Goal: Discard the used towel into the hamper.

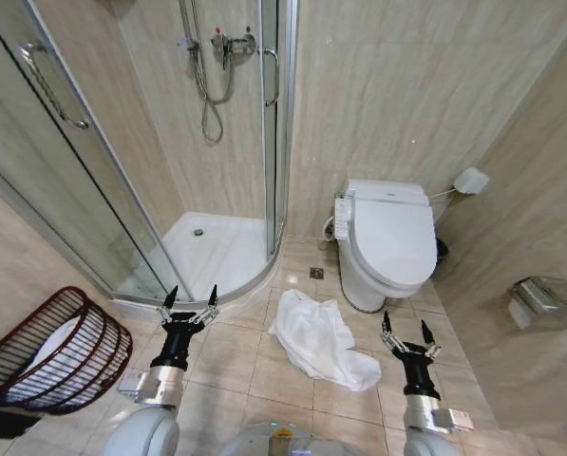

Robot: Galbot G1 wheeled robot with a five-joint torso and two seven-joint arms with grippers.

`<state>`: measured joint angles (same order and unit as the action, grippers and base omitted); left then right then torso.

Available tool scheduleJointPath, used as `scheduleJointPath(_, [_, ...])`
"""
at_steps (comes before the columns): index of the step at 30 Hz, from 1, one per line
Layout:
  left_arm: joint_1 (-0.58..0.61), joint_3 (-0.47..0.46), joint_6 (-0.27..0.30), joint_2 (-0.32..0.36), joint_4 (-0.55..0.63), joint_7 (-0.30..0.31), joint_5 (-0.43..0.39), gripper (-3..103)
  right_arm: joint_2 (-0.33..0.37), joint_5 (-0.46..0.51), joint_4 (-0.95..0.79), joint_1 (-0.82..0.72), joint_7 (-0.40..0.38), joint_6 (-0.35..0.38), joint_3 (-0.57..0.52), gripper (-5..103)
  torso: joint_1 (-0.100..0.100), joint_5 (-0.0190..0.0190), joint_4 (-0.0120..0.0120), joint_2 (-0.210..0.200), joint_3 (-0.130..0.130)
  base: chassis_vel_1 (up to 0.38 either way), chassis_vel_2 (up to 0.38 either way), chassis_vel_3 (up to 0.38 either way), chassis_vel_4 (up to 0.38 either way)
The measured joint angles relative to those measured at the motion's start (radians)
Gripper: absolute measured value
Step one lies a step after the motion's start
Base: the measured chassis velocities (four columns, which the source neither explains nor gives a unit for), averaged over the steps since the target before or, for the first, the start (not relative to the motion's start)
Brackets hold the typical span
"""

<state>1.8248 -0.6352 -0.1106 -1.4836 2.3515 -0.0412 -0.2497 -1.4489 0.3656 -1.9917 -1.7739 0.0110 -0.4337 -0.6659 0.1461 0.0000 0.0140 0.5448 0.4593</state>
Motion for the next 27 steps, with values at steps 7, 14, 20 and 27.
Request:
scheduleJointPath(7, [0.0,0.0,0.0,0.0,0.0,0.0,0.0,100,0.01,0.005,0.034,0.025,0.008,0.014,0.011,100,-0.01,0.0,0.0,-0.026,-0.016,0.0,0.0,0.0,0.0])
scheduleJointPath(14, [0.0,0.0,0.0,0.0,0.0,0.0,0.0,100,0.042,0.078,0.088,0.056,0.029,0.048,0.02,100,-0.024,-0.0001,0.0,-0.06,-0.036,0.0,0.0,0.0,0.0])
scheduleJointPath(20, [0.0,0.0,0.0,0.0,0.0,0.0,0.0,100,0.05,0.141,0.157,0.097,0.052,0.062,0.025,100,-0.034,-0.0002,0.0,-0.085,-0.051,0.0,0.0,0.0,0.0])
scheduleJointPath(27, [0.0,0.0,0.0,0.0,0.0,0.0,0.0,100,0.046,0.063,0.31,0.15,0.062,-0.051,0.036,100,-0.043,0.0,0.0001,-0.107,-0.063,0.0,0.0,0.0,0.0])
